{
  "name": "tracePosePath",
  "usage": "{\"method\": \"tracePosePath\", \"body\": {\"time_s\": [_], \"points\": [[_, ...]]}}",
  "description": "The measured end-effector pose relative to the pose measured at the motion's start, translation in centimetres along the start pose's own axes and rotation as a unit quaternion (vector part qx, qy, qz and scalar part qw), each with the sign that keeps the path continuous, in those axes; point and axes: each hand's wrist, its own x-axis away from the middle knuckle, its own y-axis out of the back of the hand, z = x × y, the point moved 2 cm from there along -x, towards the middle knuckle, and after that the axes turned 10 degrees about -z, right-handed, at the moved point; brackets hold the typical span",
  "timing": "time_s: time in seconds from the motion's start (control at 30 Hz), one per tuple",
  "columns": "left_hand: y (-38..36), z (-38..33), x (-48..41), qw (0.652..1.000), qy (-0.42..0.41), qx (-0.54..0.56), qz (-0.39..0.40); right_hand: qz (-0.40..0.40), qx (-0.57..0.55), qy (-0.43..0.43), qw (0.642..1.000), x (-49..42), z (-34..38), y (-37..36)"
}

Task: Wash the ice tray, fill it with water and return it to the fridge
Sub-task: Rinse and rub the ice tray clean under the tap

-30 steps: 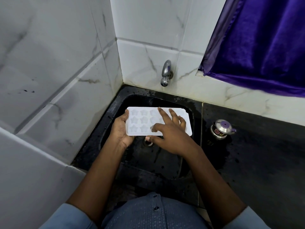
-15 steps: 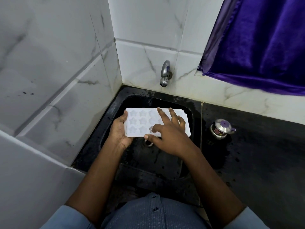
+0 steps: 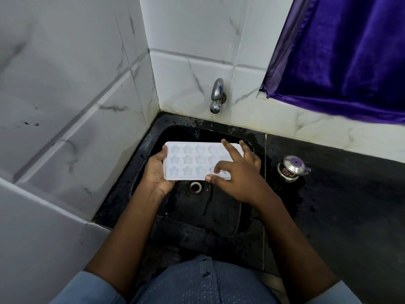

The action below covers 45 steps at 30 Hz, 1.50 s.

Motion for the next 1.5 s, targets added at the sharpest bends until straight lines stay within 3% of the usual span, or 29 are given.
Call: {"method": "tracePosePath", "body": {"time_s": [0.23, 1.5], "points": [[-0.6, 0.5, -0.2, 1.000, -0.003, -0.012, -0.010, 0.023, 0.052, -0.006, 0.998, 0.3, 0.2, -0.6], [-1.0, 0.7, -1.3, 1.000, -0.010, -0.007, -0.027, 0.055, 0.046, -0.006, 0.997, -0.8, -0.6, -0.7]]}}
